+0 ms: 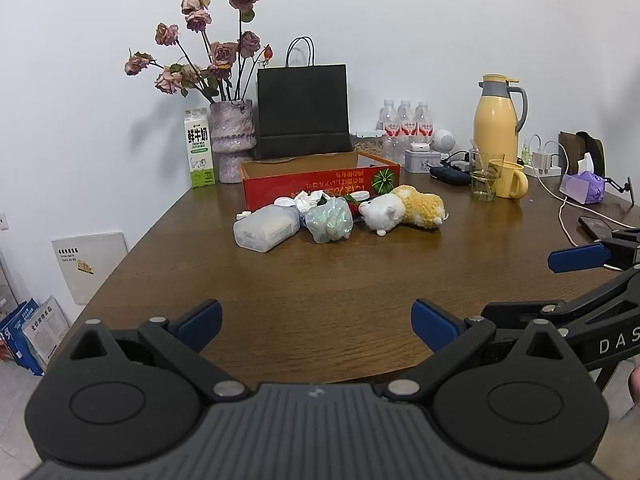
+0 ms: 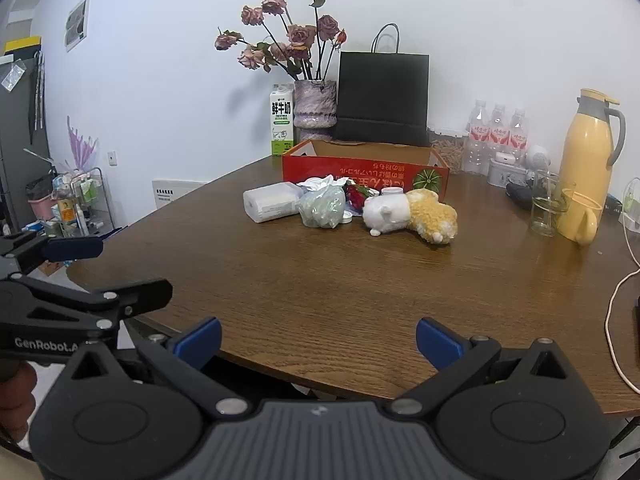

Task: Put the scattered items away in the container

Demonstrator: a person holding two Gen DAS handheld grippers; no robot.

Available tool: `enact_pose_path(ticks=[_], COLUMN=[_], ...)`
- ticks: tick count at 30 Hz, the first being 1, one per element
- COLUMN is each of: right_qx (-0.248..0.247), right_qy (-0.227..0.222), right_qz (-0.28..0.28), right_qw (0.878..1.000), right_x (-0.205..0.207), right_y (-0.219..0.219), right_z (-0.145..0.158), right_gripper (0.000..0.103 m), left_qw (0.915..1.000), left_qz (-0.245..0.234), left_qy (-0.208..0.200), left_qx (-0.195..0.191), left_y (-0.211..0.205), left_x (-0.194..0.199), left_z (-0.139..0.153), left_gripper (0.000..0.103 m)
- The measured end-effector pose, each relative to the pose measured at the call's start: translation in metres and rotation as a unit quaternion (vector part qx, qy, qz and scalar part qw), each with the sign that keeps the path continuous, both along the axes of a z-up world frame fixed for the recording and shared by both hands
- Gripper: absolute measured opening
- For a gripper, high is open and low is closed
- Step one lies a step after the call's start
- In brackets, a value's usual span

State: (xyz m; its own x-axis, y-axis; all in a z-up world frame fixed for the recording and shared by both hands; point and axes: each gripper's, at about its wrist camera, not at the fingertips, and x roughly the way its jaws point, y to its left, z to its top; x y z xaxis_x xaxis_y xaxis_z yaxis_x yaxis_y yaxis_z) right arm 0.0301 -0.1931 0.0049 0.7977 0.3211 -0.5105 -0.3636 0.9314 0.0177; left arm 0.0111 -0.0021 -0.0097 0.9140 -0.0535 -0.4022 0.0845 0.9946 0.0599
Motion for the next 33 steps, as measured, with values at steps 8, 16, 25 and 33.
enact_pose_path(ticks=[8, 16, 25, 33], right_qx=[-0.004, 0.017, 0.068, 0.031], right_qy=[-0.004, -0.008, -0.039, -0.05], right_qz=[-0.002, -0.019, -0.091, -0.099], right_qw=[1.0, 1.0, 0.993, 0.993], right_x=[0.0, 0.016, 0.097, 0.17], right_y=[-0.001, -0.004, -0.033, -0.035], right_z=[0.001, -0.003, 0.006, 0.002], right_gripper=[0.103, 0.103, 0.103, 0.103], left_qw=[1.0, 0.9999, 0.9975, 0.9996], left_qz=[0.0, 0.009, 0.06, 0.028], left_qy=[-0.002, -0.003, 0.004, -0.002], left_qx=[0.0, -0.011, -0.037, 0.006], left_y=[0.0, 0.007, 0.025, 0.026], left_x=[0.0, 0.017, 0.092, 0.168], left_z=[0.0, -0.007, -0.008, -0.005], left_gripper=[0.103, 0.103, 0.103, 0.103])
